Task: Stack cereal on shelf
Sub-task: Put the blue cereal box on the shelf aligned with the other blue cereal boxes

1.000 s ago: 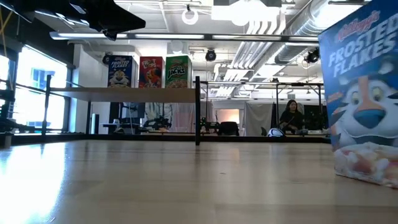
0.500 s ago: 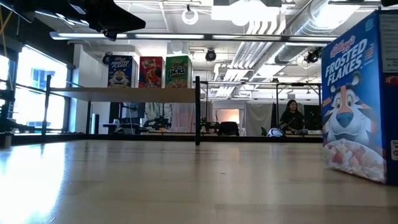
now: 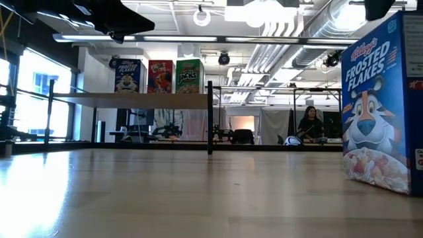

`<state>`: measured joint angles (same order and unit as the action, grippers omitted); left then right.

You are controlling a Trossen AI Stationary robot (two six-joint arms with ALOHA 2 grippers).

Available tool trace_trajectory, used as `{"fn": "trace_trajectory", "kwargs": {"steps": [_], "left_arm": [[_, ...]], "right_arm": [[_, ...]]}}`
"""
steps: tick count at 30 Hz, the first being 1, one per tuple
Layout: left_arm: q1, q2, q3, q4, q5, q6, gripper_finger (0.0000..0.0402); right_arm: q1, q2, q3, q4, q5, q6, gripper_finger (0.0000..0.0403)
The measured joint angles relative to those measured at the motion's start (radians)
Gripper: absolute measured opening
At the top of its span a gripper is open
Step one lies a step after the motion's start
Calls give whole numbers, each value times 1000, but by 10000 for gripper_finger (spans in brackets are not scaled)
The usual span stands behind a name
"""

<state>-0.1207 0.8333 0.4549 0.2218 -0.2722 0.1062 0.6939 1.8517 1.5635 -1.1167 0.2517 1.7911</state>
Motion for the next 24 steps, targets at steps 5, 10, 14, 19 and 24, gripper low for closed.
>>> {"fn": "trace_trajectory", "kwargs": {"steps": [5, 10, 14, 19, 24], "left_arm": [[0, 0, 0, 0, 0, 0, 1], [0, 0, 0, -4, 0, 0, 1], [0, 0, 0, -24, 0, -4, 1], [6, -22, 0, -27, 1, -17, 1], [30, -49, 0, -63, 38, -26, 1]], "right_arm": [[-13, 40, -2, -2, -19, 7, 308], [-14, 58, -2, -5, -17, 12, 287], [-14, 59, -2, -4, 10, 13, 252], [-14, 59, -2, 8, 31, -53, 217], [-33, 57, -2, 12, 36, -171, 212]]}}
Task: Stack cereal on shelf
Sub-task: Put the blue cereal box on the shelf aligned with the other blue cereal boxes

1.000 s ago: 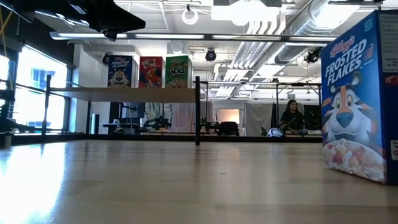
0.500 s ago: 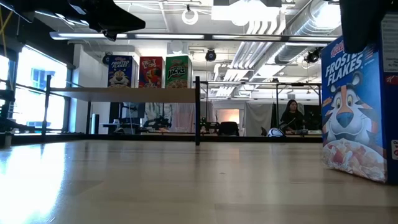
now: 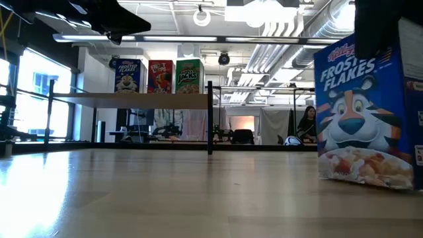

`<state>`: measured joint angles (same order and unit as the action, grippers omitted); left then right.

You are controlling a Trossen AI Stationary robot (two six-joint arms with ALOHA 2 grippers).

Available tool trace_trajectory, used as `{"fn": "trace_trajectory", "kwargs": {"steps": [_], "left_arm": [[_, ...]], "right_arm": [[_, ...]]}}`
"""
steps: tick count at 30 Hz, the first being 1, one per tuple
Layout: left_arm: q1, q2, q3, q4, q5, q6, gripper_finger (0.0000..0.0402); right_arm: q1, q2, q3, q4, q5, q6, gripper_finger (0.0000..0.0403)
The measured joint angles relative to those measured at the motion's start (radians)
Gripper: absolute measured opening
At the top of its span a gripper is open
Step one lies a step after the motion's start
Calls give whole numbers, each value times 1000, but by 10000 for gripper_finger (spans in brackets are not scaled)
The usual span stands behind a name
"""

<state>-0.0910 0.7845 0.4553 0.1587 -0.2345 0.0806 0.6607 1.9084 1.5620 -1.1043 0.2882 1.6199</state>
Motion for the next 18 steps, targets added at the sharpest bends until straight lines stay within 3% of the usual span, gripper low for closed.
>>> {"fn": "trace_trajectory", "kwargs": {"steps": [5, 13, 18], "left_arm": [[22, -20, 0, -29, 44, -17, 1], [69, -25, 0, -52, 115, -25, 1], [74, -25, 0, -94, 121, -29, 1]], "right_arm": [[-52, -2, 53, -17, 23, -229, 213], [-209, -4, 213, 0, 122, -788, 213], [-293, -4, 220, 38, 44, -958, 213]]}}
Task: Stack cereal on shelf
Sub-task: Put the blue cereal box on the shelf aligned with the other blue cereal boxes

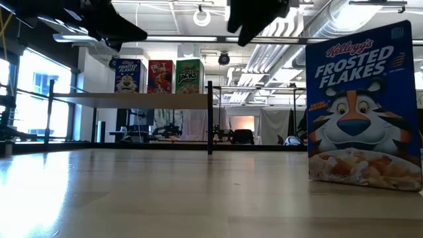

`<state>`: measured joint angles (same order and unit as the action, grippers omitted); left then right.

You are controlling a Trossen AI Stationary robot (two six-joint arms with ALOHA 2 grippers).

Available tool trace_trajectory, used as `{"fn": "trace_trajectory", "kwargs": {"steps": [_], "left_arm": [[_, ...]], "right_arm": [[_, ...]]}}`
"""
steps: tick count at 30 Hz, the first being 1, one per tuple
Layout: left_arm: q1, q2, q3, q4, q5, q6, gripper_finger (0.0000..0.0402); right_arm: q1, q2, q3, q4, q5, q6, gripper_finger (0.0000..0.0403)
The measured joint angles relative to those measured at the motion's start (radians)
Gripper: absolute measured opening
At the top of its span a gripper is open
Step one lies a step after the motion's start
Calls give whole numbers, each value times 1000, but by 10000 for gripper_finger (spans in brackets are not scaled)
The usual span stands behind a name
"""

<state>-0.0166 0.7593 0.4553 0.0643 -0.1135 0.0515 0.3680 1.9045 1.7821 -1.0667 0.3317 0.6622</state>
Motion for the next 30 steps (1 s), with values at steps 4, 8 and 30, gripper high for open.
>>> {"fn": "trace_trajectory", "kwargs": {"steps": [4, 8, 30], "left_arm": [[0, 0, 0, -25, 0, -14, 1], [0, 0, 0, -23, 0, -13, 1], [-2, 0, 0, -16, 0, -32, 1]], "right_arm": [[62, 0, 0, -90, -54, 96, 213], [164, -1, -1, -195, -54, 271, 213], [331, -3, -162, -208, 25, 655, 307]]}}
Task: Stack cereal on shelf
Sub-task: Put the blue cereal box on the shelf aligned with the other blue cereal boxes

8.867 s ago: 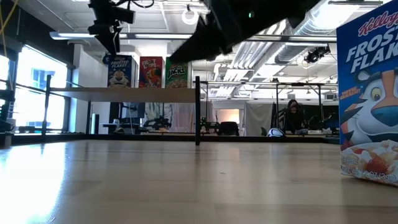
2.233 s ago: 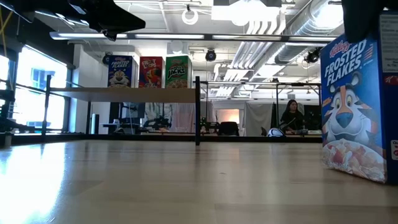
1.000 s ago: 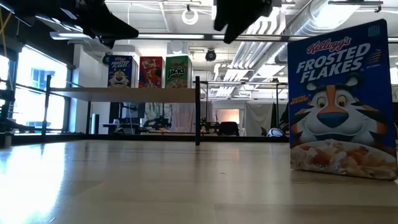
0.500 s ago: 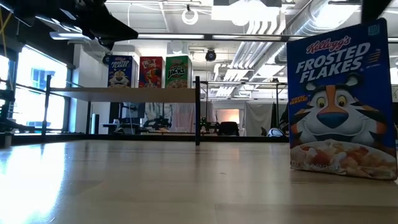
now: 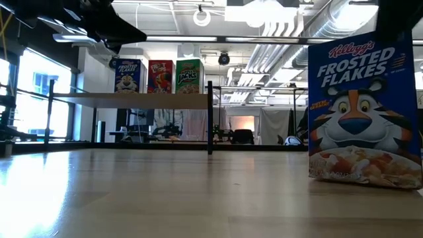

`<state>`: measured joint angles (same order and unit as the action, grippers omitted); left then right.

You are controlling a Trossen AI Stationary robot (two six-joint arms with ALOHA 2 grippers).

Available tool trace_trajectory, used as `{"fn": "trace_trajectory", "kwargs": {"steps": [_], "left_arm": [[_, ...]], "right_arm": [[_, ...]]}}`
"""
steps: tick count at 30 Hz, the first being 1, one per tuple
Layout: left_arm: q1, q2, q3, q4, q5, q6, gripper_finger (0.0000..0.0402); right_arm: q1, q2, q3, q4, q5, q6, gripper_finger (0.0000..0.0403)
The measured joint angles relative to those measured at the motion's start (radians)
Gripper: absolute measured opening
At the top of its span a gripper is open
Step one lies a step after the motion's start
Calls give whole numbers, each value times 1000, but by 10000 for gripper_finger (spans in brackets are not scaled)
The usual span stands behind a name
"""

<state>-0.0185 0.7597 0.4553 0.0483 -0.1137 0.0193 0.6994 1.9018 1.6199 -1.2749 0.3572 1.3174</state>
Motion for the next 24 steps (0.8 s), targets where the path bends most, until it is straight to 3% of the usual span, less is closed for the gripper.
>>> {"fn": "trace_trajectory", "kwargs": {"steps": [10, 24], "left_arm": [[0, 0, 0, -1, 0, 0, 1], [-3, 0, 0, -1, 0, 0, 1]], "right_arm": [[-3, 0, 0, 12, 29, 53, 303], [14, 64, 0, 42, 63, 15, 233]]}}
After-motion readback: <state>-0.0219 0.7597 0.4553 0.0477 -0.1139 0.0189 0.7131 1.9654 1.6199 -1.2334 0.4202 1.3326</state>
